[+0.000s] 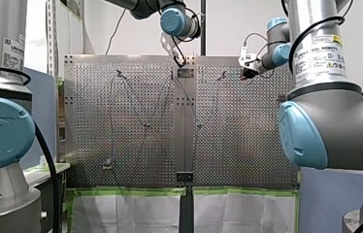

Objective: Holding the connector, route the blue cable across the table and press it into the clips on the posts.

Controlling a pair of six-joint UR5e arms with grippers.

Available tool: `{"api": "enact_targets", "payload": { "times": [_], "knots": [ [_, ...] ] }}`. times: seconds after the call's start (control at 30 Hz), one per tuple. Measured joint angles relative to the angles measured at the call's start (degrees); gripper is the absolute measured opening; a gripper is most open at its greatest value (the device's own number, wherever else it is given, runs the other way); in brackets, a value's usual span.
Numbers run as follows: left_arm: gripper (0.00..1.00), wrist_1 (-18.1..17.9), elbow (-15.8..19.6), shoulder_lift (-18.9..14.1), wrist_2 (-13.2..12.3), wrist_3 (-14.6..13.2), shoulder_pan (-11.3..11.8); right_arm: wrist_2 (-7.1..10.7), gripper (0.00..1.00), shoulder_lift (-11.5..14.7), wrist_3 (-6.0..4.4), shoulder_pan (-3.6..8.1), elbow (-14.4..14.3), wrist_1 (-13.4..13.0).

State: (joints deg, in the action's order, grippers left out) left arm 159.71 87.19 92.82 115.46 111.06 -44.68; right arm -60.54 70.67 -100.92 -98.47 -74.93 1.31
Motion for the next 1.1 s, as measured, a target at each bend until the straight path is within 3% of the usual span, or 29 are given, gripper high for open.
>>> {"api": "enact_targets", "payload": {
  "times": [0.23,0.67,0.9,1.1],
  "knots": [
    [1.00,-3.83,3.83,2.10,3.11,2.13,-0.51,-0.03,0.00,-0.03,0.00,-0.03,0.00,0.06],
    [1.00,-12.41,12.43,10.61,6.98,6.25,0.07,-0.03,0.00,-0.03,0.00,-0.07,-0.01,0.09],
    [1.00,-16.58,16.59,13.33,9.17,5.84,0.03,-0.03,0.00,-0.06,0.00,-0.07,-0.01,0.09],
    [1.00,-20.44,20.46,13.53,9.31,2.86,-0.21,-0.03,0.00,-0.06,0.00,-0.08,-0.01,0.16]
  ]
}}
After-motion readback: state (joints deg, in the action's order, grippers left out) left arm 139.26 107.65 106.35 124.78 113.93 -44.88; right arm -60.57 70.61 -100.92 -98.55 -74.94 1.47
